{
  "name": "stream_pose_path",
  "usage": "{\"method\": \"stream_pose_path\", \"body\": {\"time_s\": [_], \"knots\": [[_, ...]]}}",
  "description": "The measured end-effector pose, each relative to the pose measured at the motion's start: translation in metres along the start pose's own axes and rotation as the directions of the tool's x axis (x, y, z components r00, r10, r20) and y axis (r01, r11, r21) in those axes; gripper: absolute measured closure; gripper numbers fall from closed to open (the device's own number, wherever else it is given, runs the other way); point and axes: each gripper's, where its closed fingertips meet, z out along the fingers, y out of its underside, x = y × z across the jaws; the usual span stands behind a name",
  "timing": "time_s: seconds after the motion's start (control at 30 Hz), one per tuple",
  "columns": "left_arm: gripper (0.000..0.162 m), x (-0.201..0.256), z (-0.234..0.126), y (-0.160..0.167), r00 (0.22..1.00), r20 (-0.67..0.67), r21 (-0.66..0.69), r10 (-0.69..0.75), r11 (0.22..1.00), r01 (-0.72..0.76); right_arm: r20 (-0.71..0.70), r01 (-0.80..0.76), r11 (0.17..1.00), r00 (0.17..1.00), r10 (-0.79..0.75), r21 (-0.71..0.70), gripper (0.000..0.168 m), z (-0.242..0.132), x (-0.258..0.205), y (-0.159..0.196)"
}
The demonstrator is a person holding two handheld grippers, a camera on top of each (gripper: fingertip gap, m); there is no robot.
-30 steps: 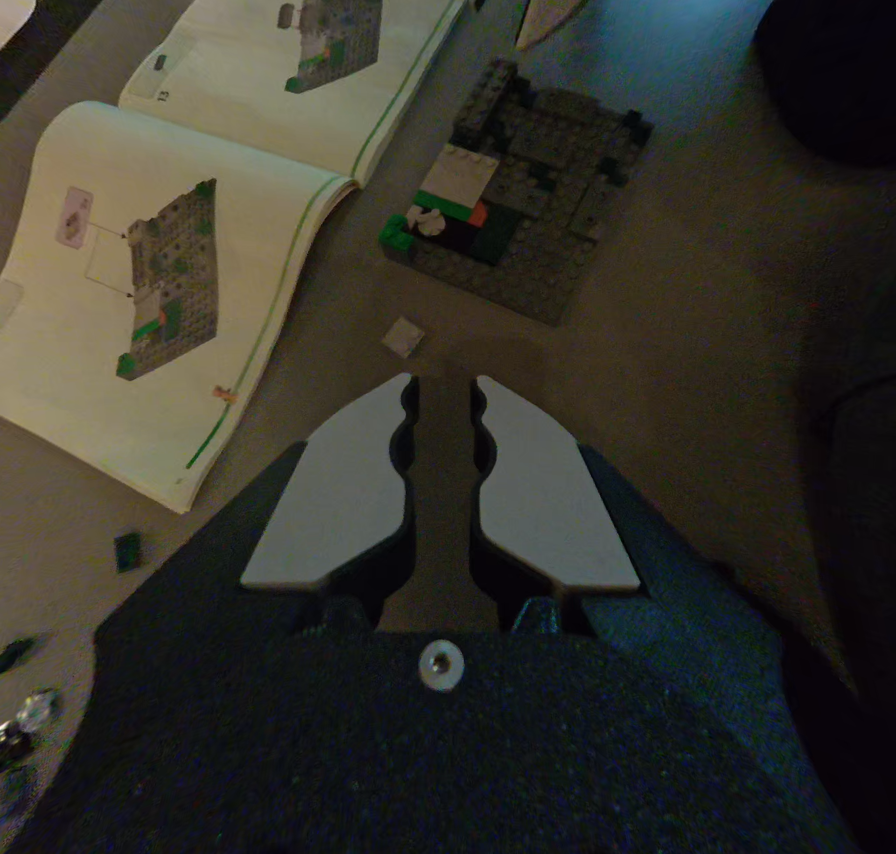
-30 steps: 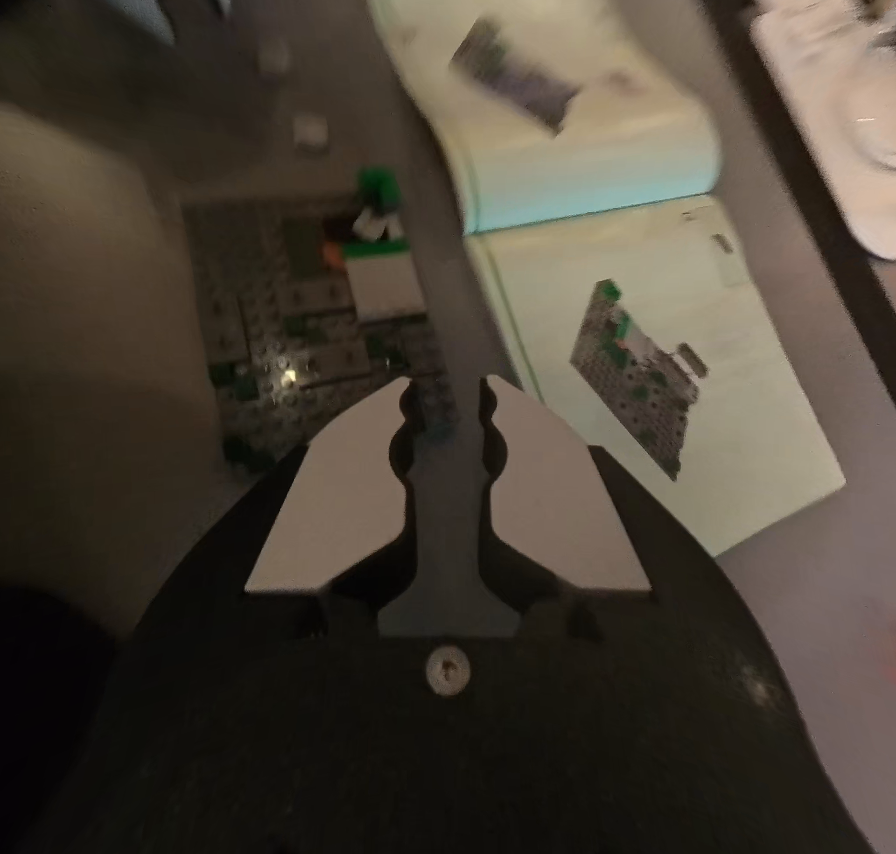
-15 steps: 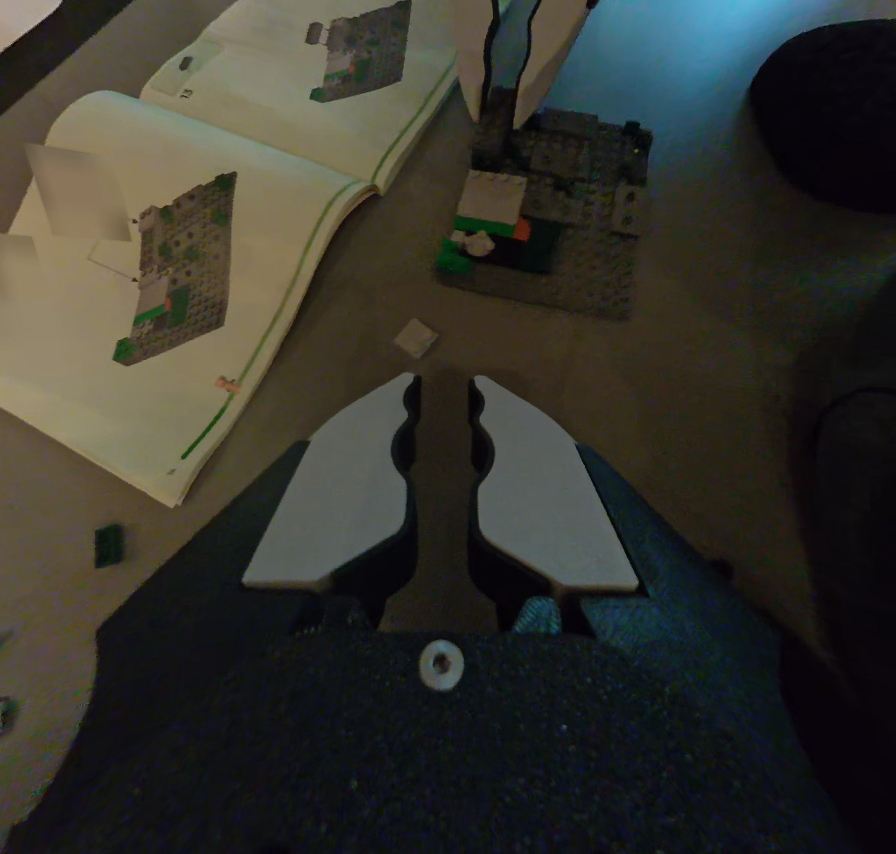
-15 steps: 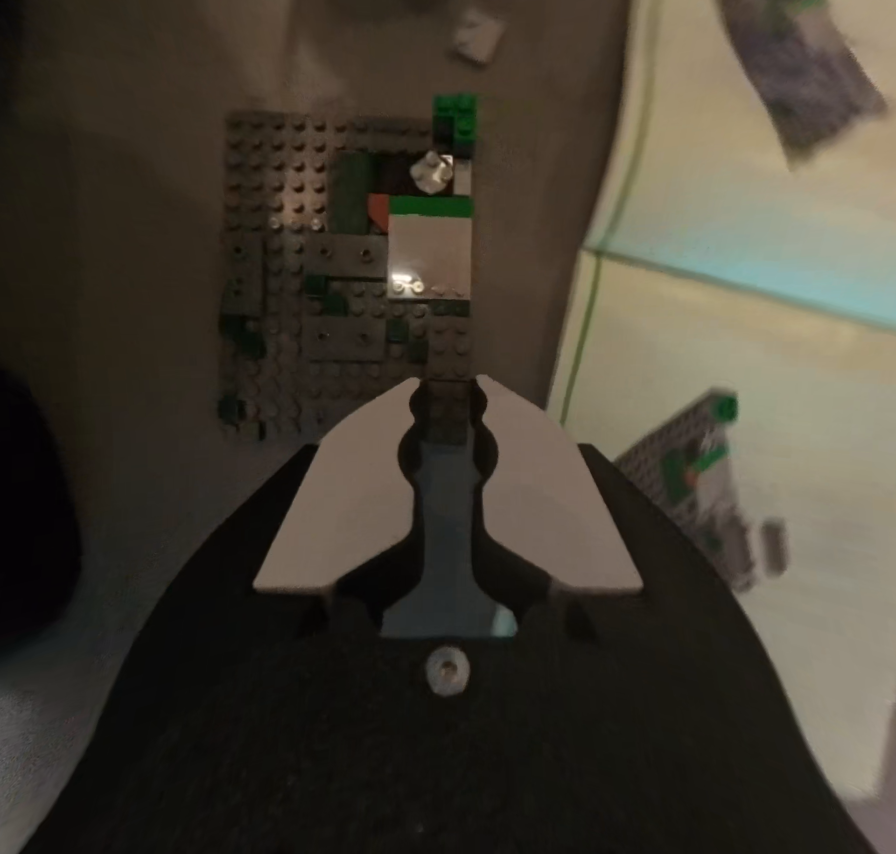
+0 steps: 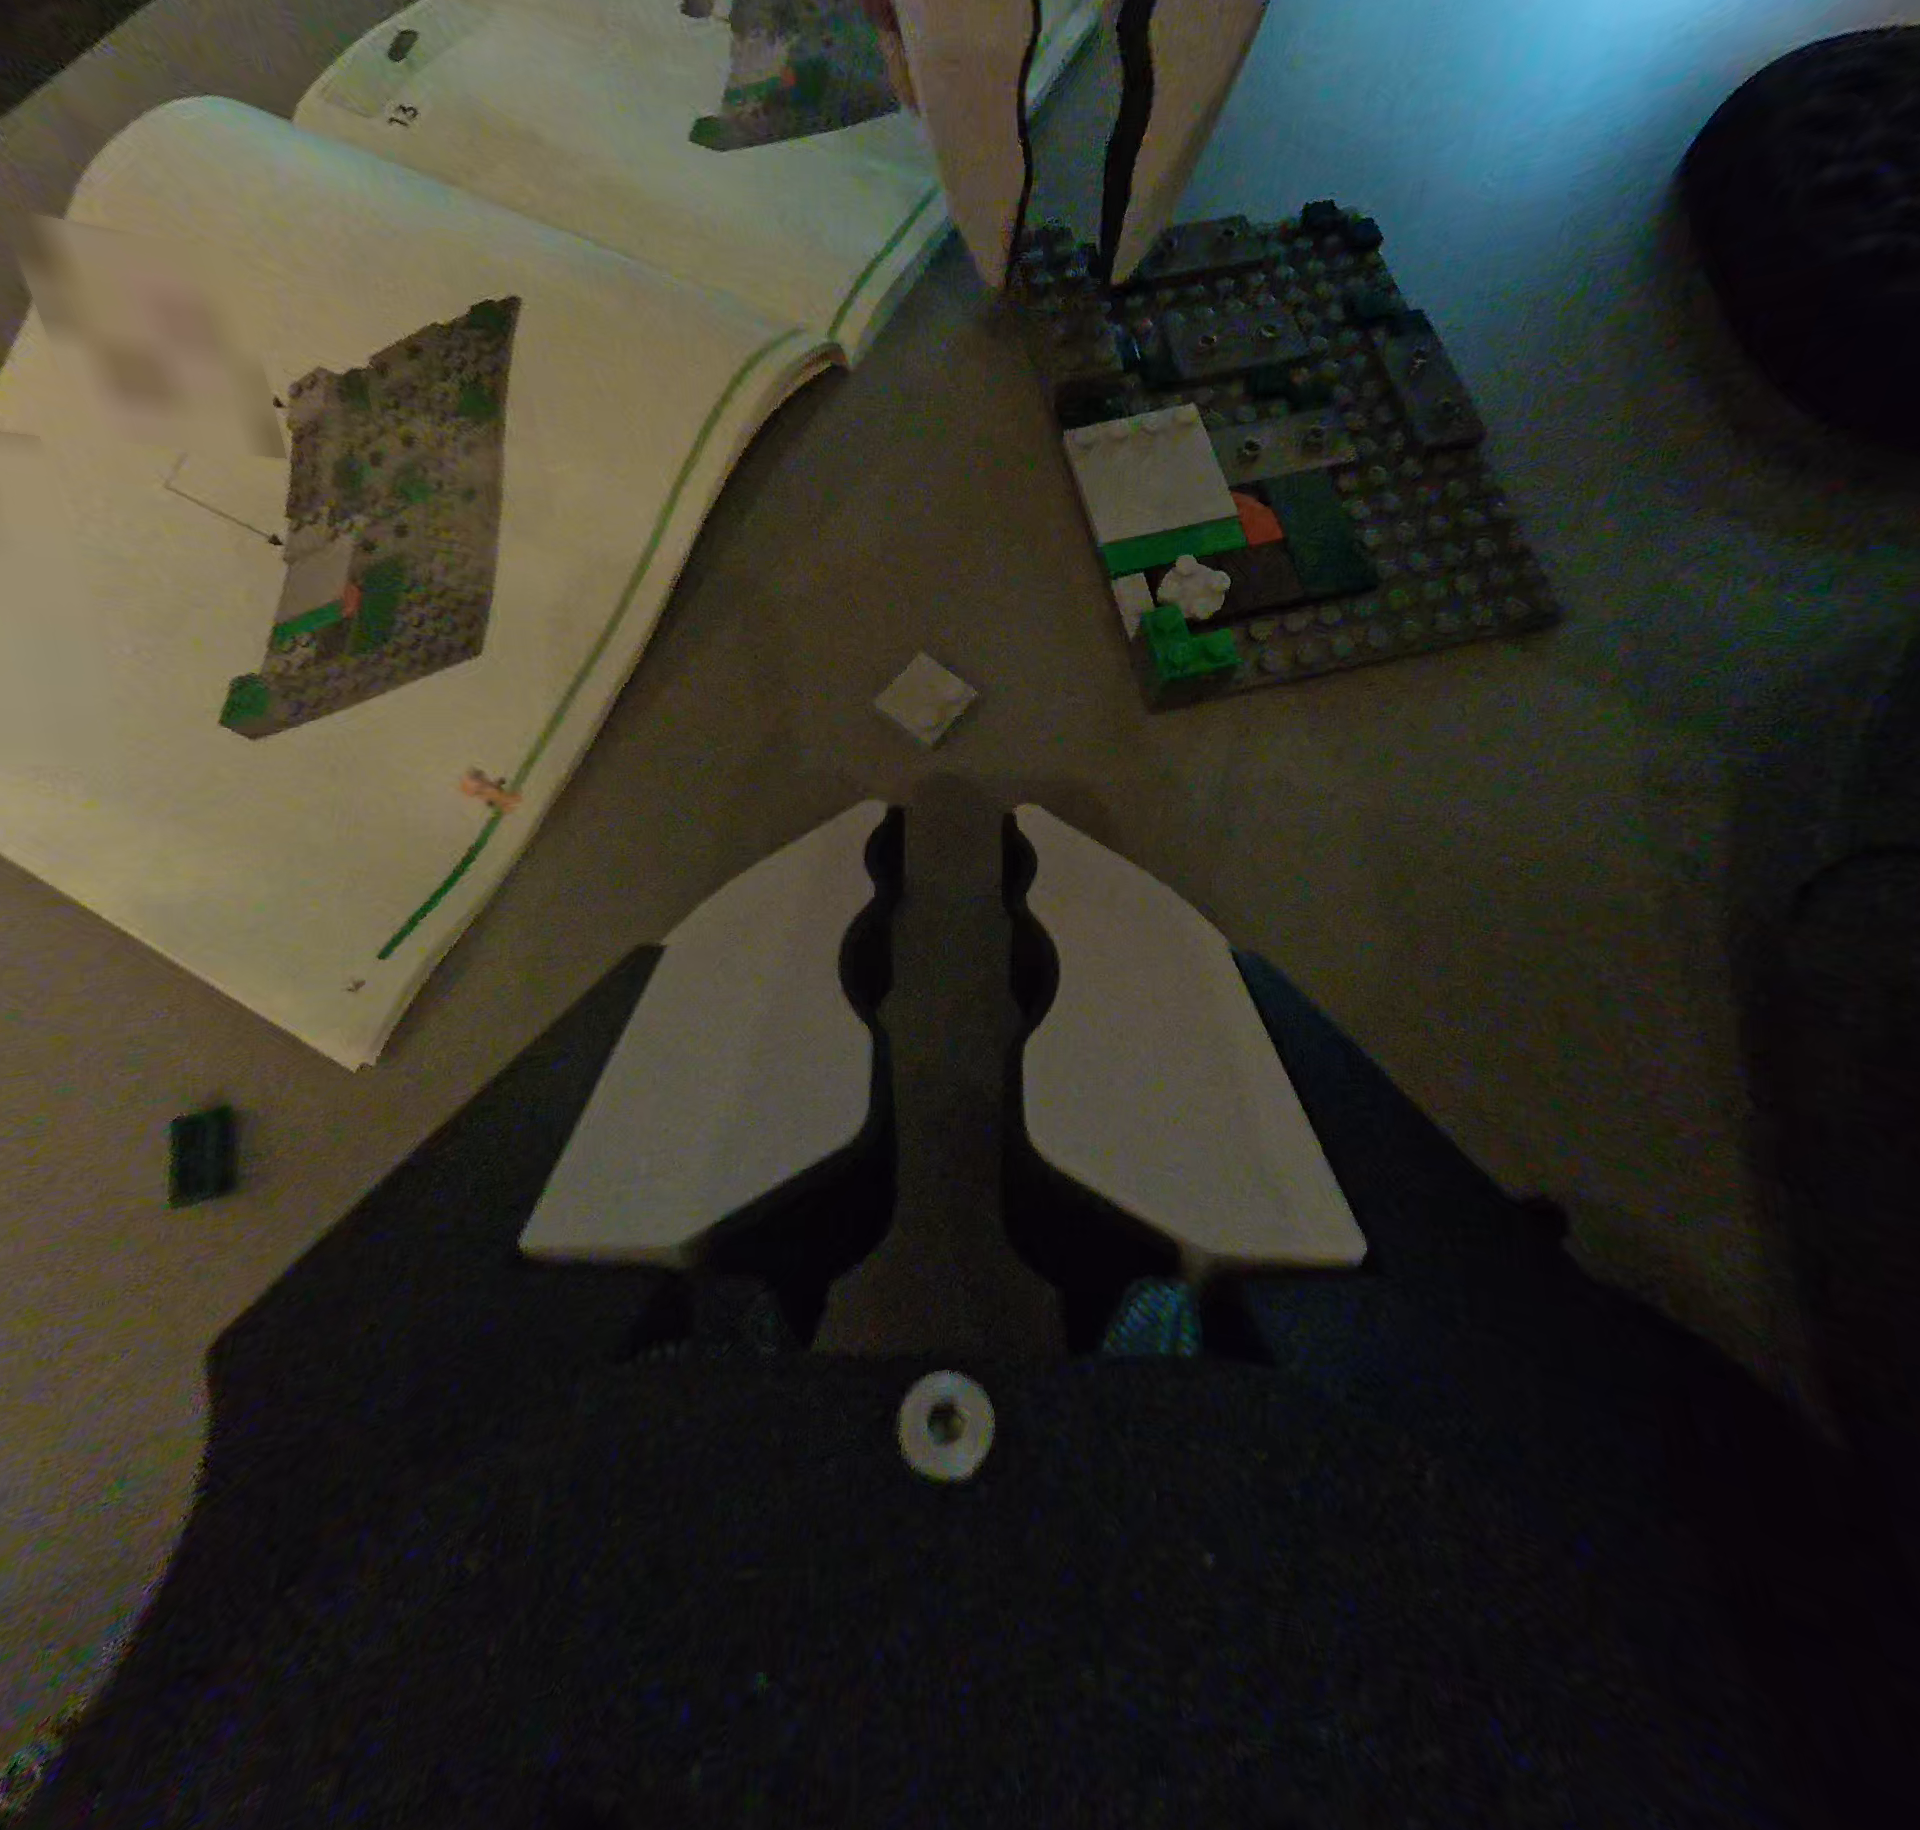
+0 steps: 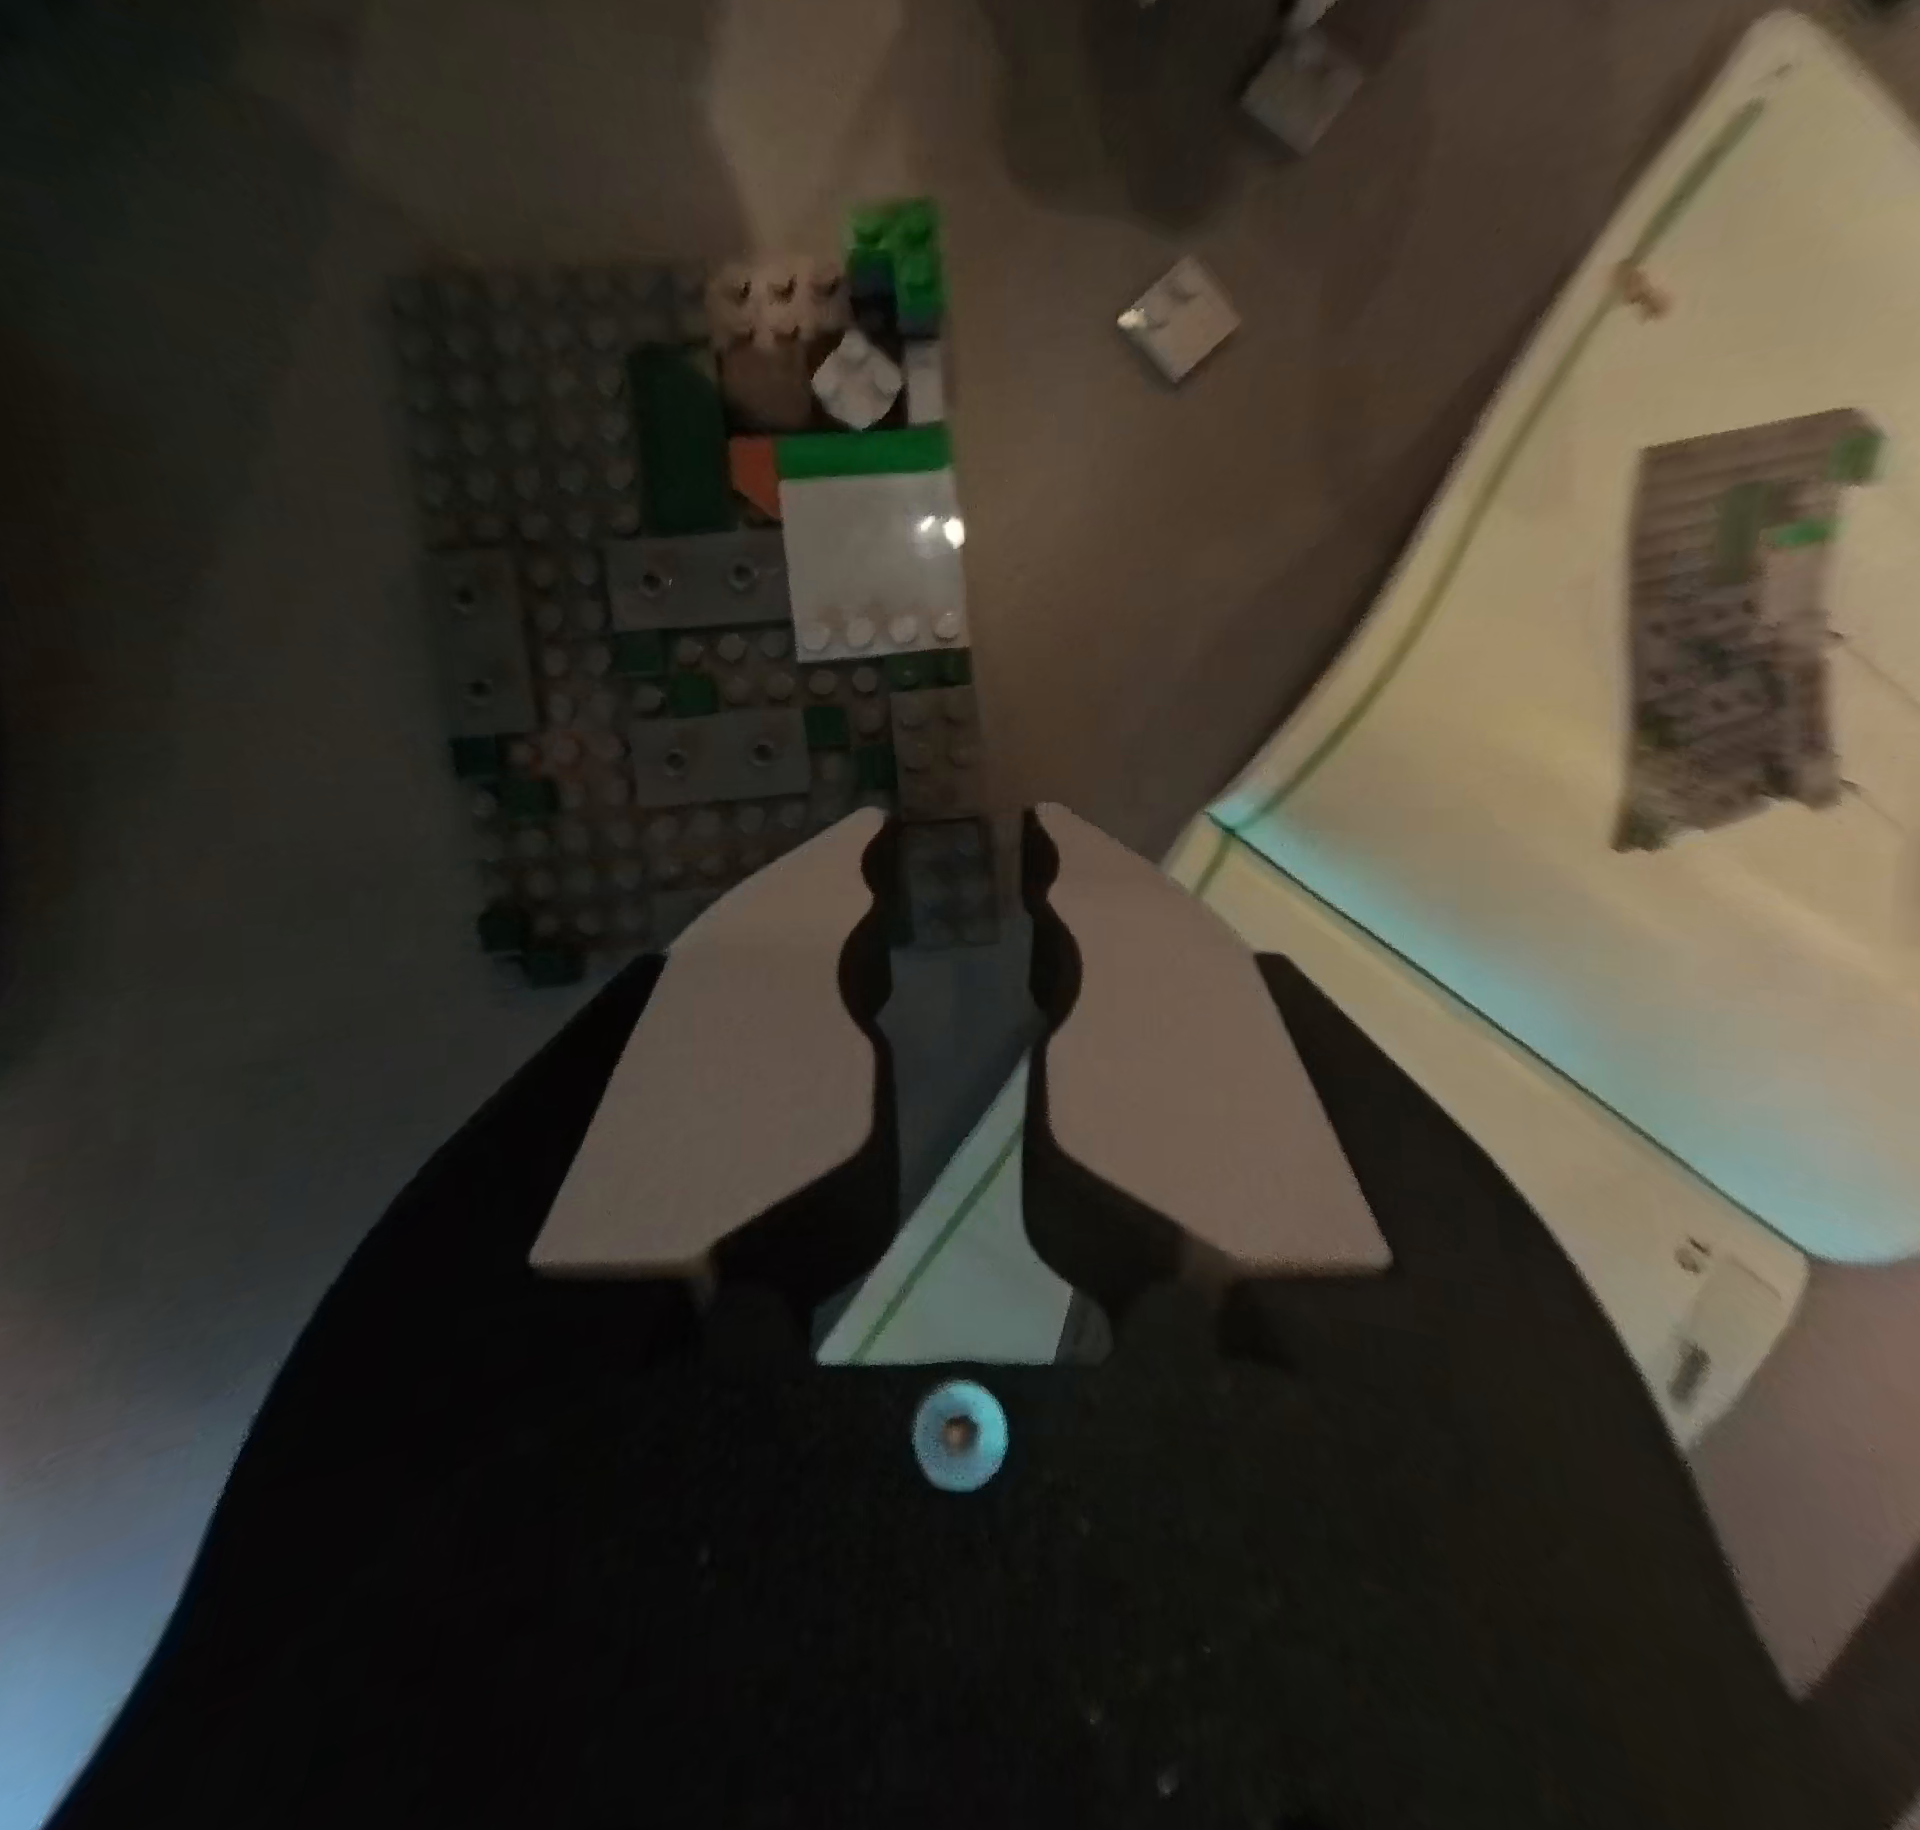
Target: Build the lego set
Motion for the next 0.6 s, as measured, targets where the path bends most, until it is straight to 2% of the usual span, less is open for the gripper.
{"method": "stream_pose_path", "body": {"time_s": [0.13,0.27,0.4,0.53,0.6], "knots": [[0.144,-0.006,-0.004,0.001,0.999,0.040,-0.008,0.019,1.000,-0.018,-0.171,-0.117,0.986,0.976,0.137,0.122,0.140,-0.031,0.009,-0.015],[0.141,-0.010,-0.009,0.006,0.999,0.045,-0.023,0.013,1.000,-0.012,-0.308,-0.254,0.919,0.886,0.346,0.302,0.142,-0.052,-0.002,-0.027],[0.137,-0.015,-0.008,0.014,0.997,0.041,-0.068,0.066,0.996,-0.063,-0.336,-0.344,0.811,0.781,0.526,0.473,0.143,-0.054,-0.028,-0.038],[0.131,-0.025,-0.001,0.023,0.996,0.031,-0.148,0.089,0.985,-0.083,-0.355,-0.392,0.732,0.685,0.637,0.557,0.143,-0.048,-0.053,-0.036],[0.132,-0.023,0.004,0.022,0.998,-0.011,-0.147,0.068,0.987,-0.069,-0.368,-0.415,0.701,0.634,0.680,0.580,0.143,-0.048,-0.062,-0.029]]}}
